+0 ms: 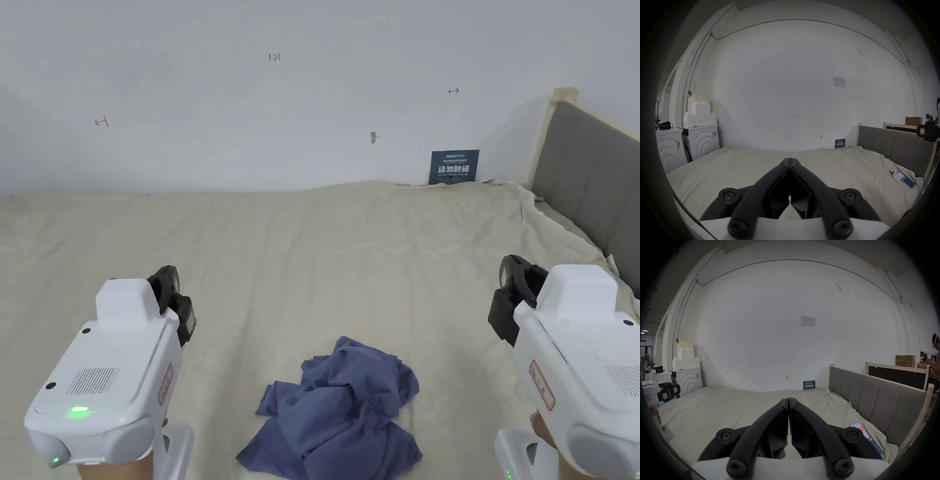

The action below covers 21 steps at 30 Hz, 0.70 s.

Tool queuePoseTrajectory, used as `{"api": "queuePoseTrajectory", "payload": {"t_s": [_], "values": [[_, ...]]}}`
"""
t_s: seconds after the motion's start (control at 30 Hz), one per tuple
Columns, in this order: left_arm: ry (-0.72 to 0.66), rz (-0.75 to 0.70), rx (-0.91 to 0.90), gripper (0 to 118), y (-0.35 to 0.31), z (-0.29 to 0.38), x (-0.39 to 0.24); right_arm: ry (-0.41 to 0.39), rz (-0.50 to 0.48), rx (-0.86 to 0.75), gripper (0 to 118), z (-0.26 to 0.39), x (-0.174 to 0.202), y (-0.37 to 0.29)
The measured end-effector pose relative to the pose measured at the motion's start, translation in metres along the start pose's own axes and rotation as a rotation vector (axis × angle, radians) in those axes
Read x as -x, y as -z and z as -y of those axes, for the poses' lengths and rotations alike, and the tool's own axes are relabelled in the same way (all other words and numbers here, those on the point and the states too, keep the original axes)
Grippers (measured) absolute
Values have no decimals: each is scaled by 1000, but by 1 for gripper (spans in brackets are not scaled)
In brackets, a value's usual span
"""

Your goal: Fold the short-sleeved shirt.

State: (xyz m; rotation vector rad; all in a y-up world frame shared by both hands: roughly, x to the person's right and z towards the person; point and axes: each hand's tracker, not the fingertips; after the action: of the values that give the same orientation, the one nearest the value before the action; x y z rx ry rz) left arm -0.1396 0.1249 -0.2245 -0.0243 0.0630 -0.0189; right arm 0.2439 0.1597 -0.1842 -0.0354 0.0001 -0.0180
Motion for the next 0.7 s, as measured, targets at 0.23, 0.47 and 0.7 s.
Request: {"api": "queuePoseTrajectory", "payload": {"t_s": [0.23,0.47,0.7], "values": [[-12,32,47,0,5,-1,-3,0,-6,3,0,1,-1,0],[-34,139,350,0,28,25,-13,12,-7,15,0,11,-8,3],[-99,194,647,0,47,86,-32,28,-6,53,0,25,-17,9]]}}
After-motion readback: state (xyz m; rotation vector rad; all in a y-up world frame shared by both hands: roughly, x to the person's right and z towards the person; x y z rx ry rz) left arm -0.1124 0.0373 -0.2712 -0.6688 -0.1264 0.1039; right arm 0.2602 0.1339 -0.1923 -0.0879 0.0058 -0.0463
